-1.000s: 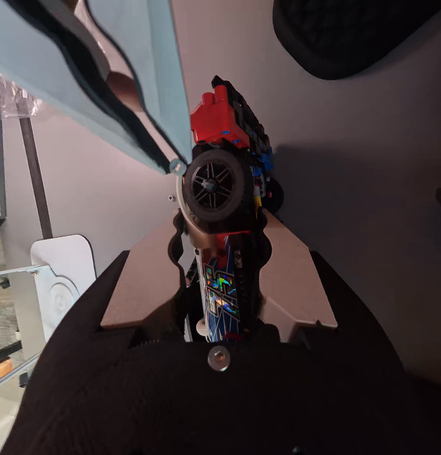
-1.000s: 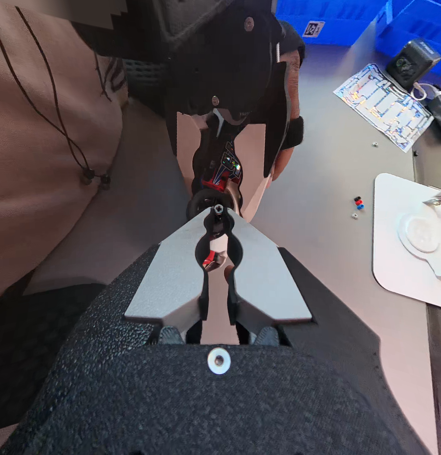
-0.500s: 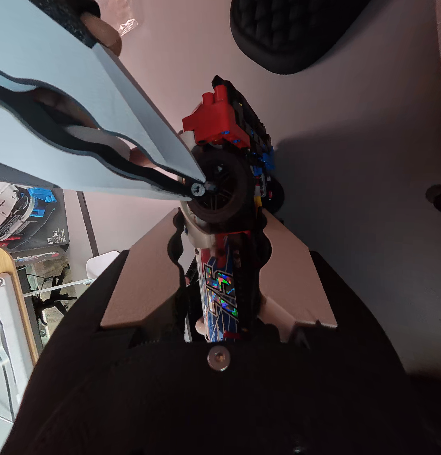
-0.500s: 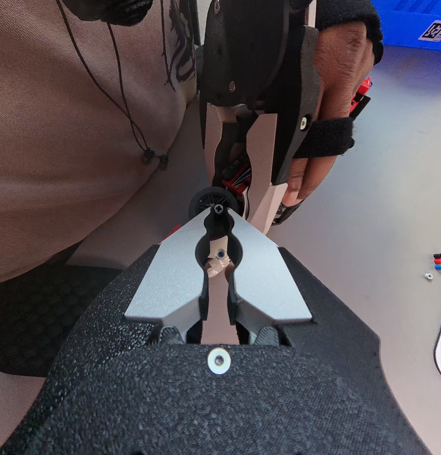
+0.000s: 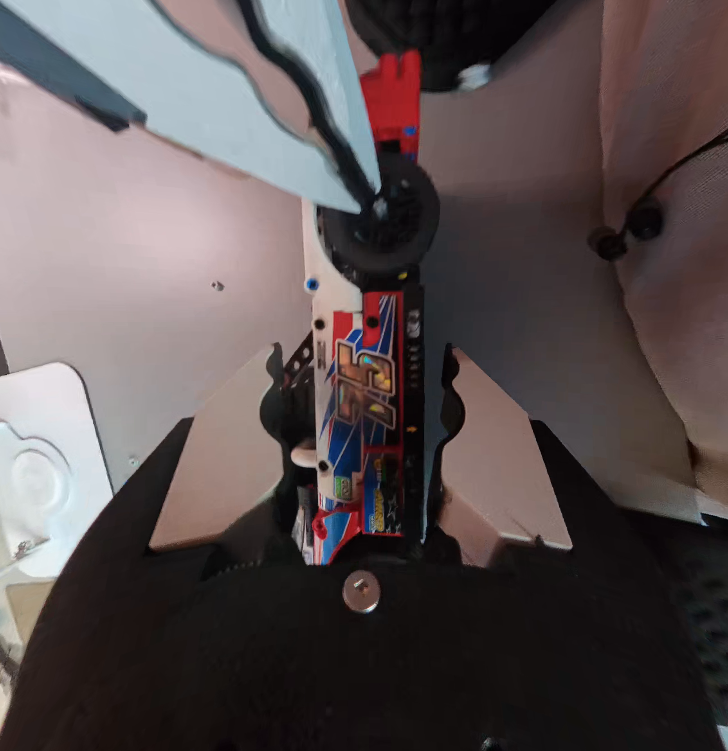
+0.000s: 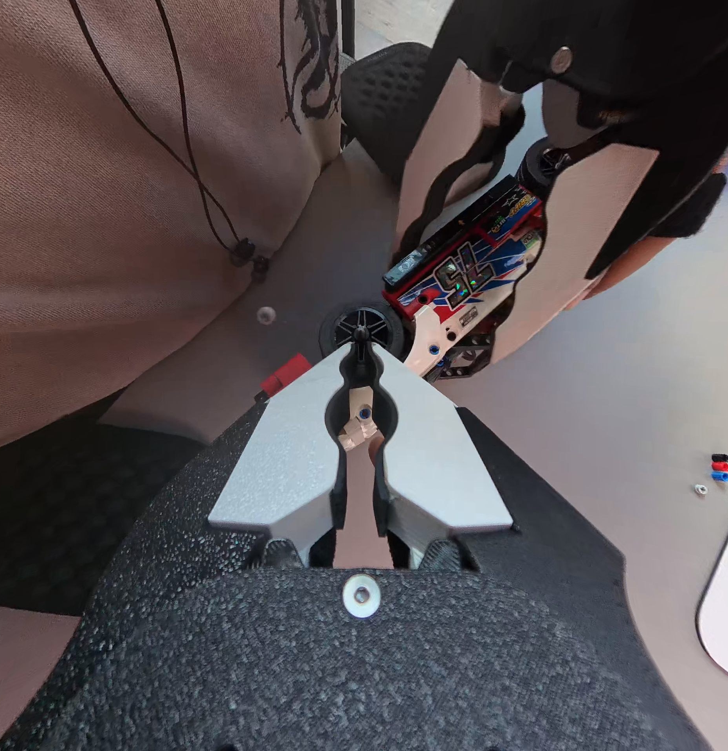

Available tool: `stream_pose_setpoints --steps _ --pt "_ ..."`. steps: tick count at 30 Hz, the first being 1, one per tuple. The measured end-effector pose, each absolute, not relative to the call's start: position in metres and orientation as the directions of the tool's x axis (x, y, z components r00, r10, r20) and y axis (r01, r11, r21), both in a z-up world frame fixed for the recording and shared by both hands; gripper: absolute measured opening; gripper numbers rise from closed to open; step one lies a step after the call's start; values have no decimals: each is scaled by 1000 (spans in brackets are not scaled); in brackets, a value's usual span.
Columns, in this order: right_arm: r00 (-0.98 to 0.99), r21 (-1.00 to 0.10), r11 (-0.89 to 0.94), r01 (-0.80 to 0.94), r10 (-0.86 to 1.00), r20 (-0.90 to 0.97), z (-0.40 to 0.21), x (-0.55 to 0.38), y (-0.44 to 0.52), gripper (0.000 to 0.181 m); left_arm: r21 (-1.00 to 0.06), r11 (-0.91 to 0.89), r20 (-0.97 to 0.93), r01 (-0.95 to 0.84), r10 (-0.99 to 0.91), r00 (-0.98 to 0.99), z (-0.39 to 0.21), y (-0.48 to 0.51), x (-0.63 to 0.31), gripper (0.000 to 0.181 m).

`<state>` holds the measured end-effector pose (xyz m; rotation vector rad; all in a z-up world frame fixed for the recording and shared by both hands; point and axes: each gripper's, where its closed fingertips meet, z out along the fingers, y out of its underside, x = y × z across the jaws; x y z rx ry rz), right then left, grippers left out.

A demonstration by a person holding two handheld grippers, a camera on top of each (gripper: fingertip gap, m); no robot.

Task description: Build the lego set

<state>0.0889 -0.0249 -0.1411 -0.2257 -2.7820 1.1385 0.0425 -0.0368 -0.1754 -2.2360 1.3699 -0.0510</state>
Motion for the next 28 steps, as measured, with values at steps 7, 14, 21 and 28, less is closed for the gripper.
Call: stream_pose_setpoints --steps 7,14,21,28 --pt "-971 -698 710 95 221 92 -139 85 -23 0 -430 -360 -290 -828 -813 505 -183 -33 26 71" --pt "-905 -800 575 169 412 105 -106 94 1 0 -457 -355 -315 -816 -793 521 -181 -32 22 63" --pt "-823 -792 521 317 567 43 -114 143 30 4 -462 -346 -336 -817 -784 522 -181 -34 23 63" --pt "-784 -699 501 510 606 -138 -189 204 -8 11 -462 -346 -335 -817 -785 521 -181 -33 22 63"
